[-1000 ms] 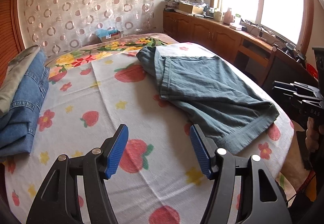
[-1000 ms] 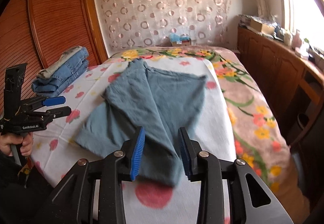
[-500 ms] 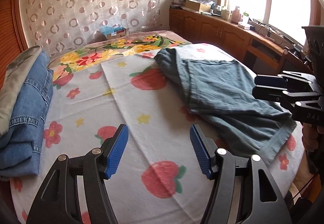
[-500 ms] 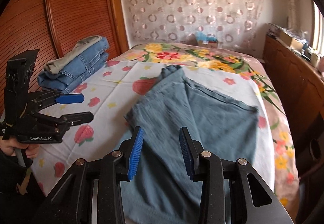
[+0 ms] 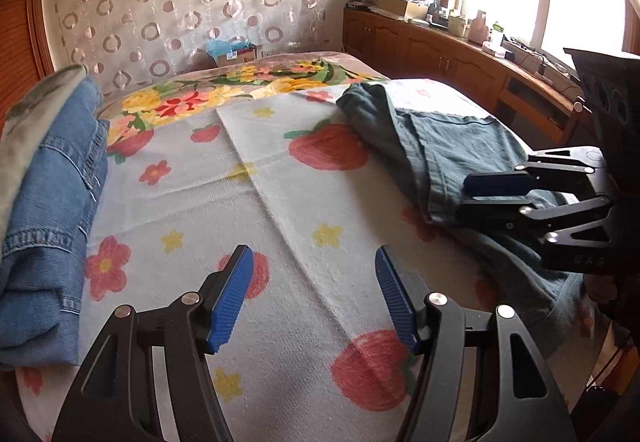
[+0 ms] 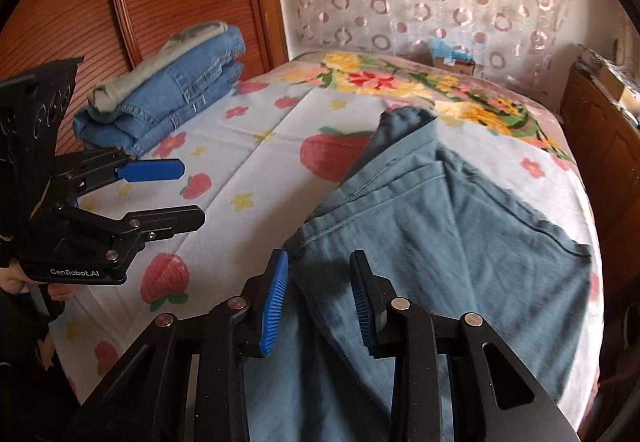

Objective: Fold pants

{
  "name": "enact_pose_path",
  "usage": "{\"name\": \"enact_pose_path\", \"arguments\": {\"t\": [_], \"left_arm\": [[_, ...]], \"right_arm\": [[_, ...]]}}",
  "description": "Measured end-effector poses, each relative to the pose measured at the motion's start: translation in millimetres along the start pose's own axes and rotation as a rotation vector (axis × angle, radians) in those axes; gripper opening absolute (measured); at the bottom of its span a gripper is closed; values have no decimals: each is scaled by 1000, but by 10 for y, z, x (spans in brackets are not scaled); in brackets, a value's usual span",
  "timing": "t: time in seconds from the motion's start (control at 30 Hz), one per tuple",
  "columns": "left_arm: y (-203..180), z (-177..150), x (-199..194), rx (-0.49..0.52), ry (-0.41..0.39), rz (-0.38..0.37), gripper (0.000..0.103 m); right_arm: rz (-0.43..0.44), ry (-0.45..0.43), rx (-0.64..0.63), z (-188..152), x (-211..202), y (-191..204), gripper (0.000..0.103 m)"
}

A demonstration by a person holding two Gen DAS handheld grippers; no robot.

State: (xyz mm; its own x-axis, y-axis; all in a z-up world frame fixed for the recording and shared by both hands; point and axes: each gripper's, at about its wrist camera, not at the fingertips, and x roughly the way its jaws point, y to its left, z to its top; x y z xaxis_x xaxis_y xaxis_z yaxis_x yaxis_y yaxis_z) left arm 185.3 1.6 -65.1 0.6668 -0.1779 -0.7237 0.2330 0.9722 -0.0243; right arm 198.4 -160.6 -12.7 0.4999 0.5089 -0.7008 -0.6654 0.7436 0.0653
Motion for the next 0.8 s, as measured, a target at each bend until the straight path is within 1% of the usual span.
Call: {"name": "enact_pose_path", "arguments": {"t": [0.07, 0.1, 0.13, 0.17, 0.23, 0.53, 0.6, 0.8], "left_arm": [[-7, -19, 24, 3, 5, -3, 64], [-10, -24, 31, 5, 7, -5, 64], [-14, -29, 38, 6, 9, -5, 64], [-16, -29, 43, 7, 9, -6, 64], [-23, -34, 45, 9, 9, -7, 64], [-102, -24, 10, 33, 0, -10, 64], [-123, -19, 0, 36, -2, -13, 64], [-208, 2, -25, 48, -5, -27, 64]], "right_arm": [[-17, 18, -15, 21, 59, -12, 17], [-23, 24, -23, 39, 81, -10, 8], [-37, 22, -28, 55, 95, -12, 5], [-42, 10, -21, 62, 68, -12, 5], [-26, -12, 4, 97, 15, -48, 4], [-37, -100, 59, 117, -349, -225, 4], [-30, -105, 76, 124, -386, -273, 4], [3, -111, 91, 22, -387, -227, 4]]}}
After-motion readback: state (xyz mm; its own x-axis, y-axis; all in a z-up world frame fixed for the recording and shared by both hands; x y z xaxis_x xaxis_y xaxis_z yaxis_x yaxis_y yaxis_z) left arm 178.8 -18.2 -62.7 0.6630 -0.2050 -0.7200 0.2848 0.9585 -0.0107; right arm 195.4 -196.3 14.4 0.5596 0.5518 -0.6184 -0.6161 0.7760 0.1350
